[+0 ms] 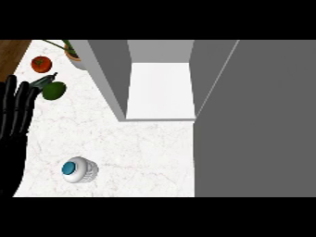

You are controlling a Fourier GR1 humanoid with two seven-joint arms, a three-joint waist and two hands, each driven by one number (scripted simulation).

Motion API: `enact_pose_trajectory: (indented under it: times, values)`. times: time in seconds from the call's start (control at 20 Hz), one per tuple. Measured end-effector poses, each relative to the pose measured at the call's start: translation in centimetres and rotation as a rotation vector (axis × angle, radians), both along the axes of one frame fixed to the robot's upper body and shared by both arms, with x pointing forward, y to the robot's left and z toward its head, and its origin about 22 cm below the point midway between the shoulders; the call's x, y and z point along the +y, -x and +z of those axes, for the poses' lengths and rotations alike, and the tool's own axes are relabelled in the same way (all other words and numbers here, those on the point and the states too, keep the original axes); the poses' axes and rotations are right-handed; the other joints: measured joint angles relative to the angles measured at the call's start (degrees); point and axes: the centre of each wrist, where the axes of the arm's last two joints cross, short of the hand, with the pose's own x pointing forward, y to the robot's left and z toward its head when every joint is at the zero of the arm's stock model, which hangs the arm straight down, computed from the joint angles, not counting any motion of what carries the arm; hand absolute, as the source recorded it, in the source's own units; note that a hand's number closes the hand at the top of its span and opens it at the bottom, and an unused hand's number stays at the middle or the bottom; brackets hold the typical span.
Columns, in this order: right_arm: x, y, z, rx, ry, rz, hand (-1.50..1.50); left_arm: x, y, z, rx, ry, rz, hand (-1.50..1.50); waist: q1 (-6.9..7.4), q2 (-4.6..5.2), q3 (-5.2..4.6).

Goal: Pick up the bottled water, place it into the cabinet and close the cabinet

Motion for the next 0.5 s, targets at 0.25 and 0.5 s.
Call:
enact_pose_trajectory:
  times: [0.25, 0.5]
  values:
    - [0.2, 1.4, 0.1, 0.023, -0.006, -0.017, -1.5, -0.9, 2.2, 0.5, 0.001, 0.011, -0.238, -1.5, 0.72, -0.15, 1.0]
    - [1.1, 3.0, -0.8, 0.134, -0.1, 0.112, -1.5, -2.2, 4.9, -0.9, 0.194, 0.098, -0.524, -1.5, 0.89, -0.3, 1.32]
